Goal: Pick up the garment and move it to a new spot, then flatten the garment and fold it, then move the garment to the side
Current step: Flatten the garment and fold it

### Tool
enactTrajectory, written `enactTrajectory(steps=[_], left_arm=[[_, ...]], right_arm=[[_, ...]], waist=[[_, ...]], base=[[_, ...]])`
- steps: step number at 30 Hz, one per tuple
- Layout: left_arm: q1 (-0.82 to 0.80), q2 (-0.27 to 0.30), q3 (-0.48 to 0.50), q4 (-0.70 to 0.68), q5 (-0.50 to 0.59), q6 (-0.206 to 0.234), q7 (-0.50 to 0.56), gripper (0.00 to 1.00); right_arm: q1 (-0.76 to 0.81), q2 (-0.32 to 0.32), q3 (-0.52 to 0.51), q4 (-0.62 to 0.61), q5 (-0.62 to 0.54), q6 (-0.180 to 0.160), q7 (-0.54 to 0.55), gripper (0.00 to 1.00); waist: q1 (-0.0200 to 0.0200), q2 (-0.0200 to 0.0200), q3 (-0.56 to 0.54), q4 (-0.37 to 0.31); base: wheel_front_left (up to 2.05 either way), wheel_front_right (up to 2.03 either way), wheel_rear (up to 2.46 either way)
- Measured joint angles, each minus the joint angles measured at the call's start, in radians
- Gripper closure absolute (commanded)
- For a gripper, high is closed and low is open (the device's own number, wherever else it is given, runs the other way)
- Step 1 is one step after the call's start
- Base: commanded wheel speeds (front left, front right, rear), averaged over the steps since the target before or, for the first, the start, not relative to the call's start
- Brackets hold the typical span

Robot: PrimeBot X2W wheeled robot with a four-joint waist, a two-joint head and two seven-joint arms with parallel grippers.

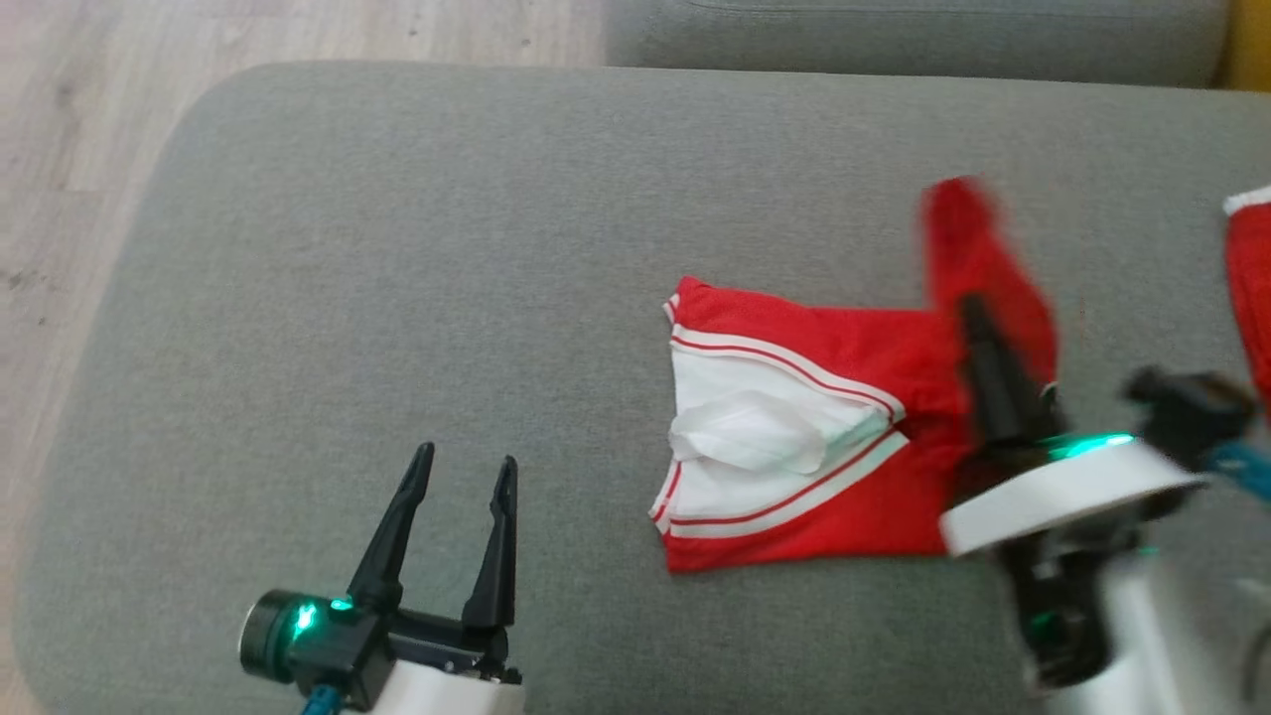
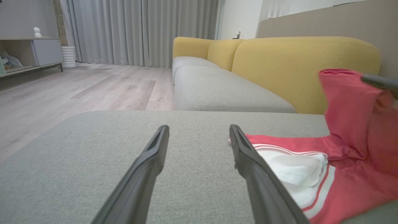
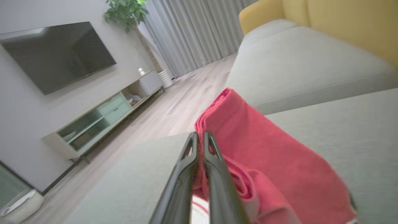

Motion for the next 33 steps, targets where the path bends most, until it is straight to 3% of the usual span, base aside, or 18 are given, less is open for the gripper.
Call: enactTrajectory(steps=[6, 12, 13, 14, 15, 23, 29, 33], left_arm=[[-0.001, -0.005, 0.001, 0.013, 0.004, -0.009, 0.0, 0.0], [-0.002, -0.01, 0.02, 0.017, 0.011, -0.018, 0.0, 0.0], [-0.002, -0.011, 0.021, 0.018, 0.011, -0.018, 0.0, 0.0], [-0.002, -0.012, 0.021, 0.019, 0.011, -0.018, 0.0, 0.0], [-0.002, -0.014, 0.021, 0.02, 0.011, -0.018, 0.0, 0.0], [-0.002, -0.024, 0.028, 0.029, 0.011, -0.018, 0.0, 0.0], [0.001, -0.028, 0.032, 0.044, 0.011, -0.017, 0.0, 0.0], [0.032, -0.03, 0.053, 0.053, -0.001, -0.007, 0.0, 0.0]], right_arm=[[-0.033, -0.001, 0.183, 0.113, 0.033, 0.0, -0.061, 1.0], [-0.112, -0.003, 0.298, 0.21, 0.08, 0.0, -0.11, 1.0], [-0.119, -0.003, 0.315, 0.226, 0.089, 0.0, -0.111, 0.93], [-0.124, -0.004, 0.331, 0.239, 0.097, 0.0, -0.111, 0.31], [-0.126, -0.004, 0.346, 0.25, 0.103, 0.0, -0.111, 0.0], [-0.131, -0.006, 0.38, 0.252, 0.115, 0.0, -0.141, 0.0], [-0.098, -0.006, 0.233, 0.23, 0.003, 0.0, -0.188, 0.0], [0.019, -0.028, 0.128, 0.218, -0.103, 0.0, -0.263, 0.0]], waist=[[0.0, 0.0, 0.004, 0.041], [0.0001, 0.0, 0.019, 0.074], [0.0001, 0.0, 0.02, 0.078], [0.0001, 0.0, 0.021, 0.082], [0.0001, 0.0, 0.022, 0.084], [0.0001, 0.0, 0.003, 0.072], [0.0001, 0.0, -0.049, 0.046], [0.0, 0.0, -0.099, 0.018]], base=[[0.0, 0.0, 0.0], [0.0, 0.0, 0.0], [0.0, 0.0, 0.0], [0.0, 0.0, 0.0], [0.0, 0.0, 0.0], [0.0, 0.0, 0.0], [0.0, 0.0, 0.0], [0.0, 0.0, 0.0]])
